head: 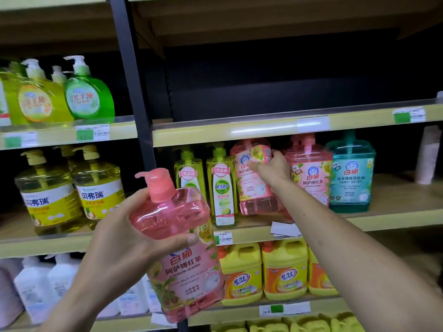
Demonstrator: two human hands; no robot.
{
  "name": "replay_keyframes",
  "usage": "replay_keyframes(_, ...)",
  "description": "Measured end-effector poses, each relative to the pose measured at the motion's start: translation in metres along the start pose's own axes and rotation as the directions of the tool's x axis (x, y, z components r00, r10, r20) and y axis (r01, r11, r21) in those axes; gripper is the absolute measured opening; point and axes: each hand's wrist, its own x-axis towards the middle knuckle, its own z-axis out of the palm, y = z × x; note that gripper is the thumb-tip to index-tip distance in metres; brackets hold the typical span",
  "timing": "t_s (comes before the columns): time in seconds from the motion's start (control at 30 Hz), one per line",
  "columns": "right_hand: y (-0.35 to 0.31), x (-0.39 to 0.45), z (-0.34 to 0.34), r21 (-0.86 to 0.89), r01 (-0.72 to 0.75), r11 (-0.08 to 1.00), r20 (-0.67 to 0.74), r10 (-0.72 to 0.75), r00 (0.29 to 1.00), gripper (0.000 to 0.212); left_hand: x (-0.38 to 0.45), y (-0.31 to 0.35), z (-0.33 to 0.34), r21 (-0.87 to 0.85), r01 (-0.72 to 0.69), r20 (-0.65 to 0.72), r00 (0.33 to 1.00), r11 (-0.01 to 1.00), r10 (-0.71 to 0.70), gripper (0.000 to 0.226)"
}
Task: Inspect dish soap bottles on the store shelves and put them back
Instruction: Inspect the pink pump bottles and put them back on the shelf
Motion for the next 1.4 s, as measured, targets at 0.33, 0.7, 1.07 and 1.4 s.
replay_keyframes(0.33, 0.051, 0.023, 0.024, 0.278, -0.005, 0.961, 0.090, -0.021, 0.996, 0.085, -0.008, -0.021, 0.001, -0.010, 0.098, 0.018, 0.995, 0.995, -0.097, 0.099)
replay_keyframes(0.7, 0.045, 0.040, 0.026, 0.139, -0.001, 0.990, 0.155, -0.021, 0.988, 0.093, -0.016, -0.041, 0.019, -0.055, 0.176, 0.040, 0.984, 0.983, -0.174, 0.097)
replay_keyframes(1.07, -0.040, 0.067, 0.068, -0.771, 0.080, 0.632, 0.121, 0.022, 0.992, 0.082, -0.020, -0.043, 0.029, -0.069, 0.169, 0.018, 0.986, 0.983, -0.168, 0.097)
replay_keyframes(1.4, -0.036, 0.099, 0.030, -0.649, 0.257, 0.716, 0.350, -0.019, 0.937, 0.074, -0.021, -0.041, 0.038, -0.048, 0.184, 0.051, 0.982, 0.982, -0.182, 0.094)
